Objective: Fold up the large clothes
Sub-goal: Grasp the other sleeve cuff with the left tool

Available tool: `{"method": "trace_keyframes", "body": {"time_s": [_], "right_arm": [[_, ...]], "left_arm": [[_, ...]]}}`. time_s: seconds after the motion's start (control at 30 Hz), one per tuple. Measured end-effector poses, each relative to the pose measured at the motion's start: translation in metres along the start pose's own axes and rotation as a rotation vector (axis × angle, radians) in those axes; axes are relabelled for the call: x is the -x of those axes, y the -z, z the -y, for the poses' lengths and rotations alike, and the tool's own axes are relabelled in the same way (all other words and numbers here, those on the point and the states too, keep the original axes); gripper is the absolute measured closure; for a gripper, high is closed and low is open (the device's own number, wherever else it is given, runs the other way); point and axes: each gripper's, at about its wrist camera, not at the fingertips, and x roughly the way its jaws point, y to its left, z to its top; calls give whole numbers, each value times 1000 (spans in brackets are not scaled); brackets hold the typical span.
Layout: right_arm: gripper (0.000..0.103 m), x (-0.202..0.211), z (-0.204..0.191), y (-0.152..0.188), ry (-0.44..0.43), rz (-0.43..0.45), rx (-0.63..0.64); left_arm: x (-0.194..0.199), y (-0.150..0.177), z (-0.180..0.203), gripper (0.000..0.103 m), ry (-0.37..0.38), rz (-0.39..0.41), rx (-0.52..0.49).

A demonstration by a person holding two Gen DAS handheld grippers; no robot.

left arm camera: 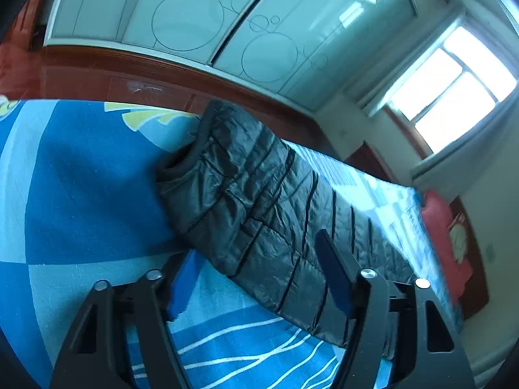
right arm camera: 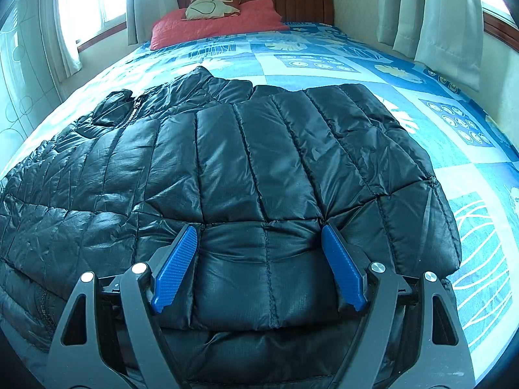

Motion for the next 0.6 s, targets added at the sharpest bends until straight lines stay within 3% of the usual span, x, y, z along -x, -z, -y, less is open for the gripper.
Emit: {"method": "trace_keyframes", "body": {"time_s": [0.17, 0.27, 0.4, 0.6], "right_arm": [[24, 0, 0, 0, 0, 1, 0], [24, 0, 0, 0, 2, 2, 1], [24, 0, 0, 0, 1, 2, 0], [24, 0, 0, 1, 1, 4, 0]], "left_arm": [[4, -8, -3, 41, 18, 7, 43], [4, -8, -9, 73, 40, 13, 63], [-6, -12, -26, 93, 39, -1, 111], [1, -16, -5, 98, 3, 38, 0]]}}
